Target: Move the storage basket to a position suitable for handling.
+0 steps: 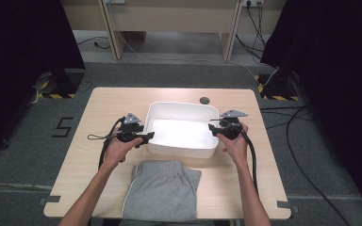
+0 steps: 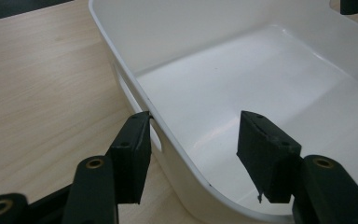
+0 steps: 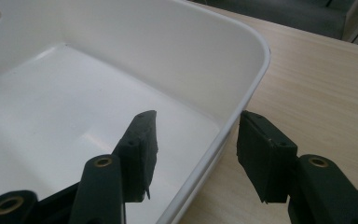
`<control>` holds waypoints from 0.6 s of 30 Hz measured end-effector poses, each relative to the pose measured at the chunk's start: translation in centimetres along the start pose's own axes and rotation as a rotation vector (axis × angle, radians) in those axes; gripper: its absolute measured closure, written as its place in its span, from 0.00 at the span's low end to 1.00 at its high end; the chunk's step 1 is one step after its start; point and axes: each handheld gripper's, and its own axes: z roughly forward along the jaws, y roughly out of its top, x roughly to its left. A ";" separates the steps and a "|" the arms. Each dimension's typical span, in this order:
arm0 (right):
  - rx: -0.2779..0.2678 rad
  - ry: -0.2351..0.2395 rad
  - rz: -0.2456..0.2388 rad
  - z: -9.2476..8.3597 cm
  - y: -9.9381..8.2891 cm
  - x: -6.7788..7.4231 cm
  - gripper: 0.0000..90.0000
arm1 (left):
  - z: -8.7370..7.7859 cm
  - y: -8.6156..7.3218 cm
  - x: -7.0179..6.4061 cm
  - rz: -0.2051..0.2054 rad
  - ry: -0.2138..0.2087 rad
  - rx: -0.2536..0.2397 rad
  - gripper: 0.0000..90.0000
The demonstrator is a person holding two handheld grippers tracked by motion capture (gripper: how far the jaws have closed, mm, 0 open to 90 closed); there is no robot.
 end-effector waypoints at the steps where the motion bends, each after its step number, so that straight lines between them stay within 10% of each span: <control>1: 0.001 0.003 -0.001 0.0 0.0 0.0 0.54 | 0.1 0.0 0.0 0.000 0.002 0.004 0.48; 18: -0.002 0.020 -0.029 1.9 1.9 0.6 0.55 | -0.1 -0.6 1.3 -0.014 0.036 0.008 0.47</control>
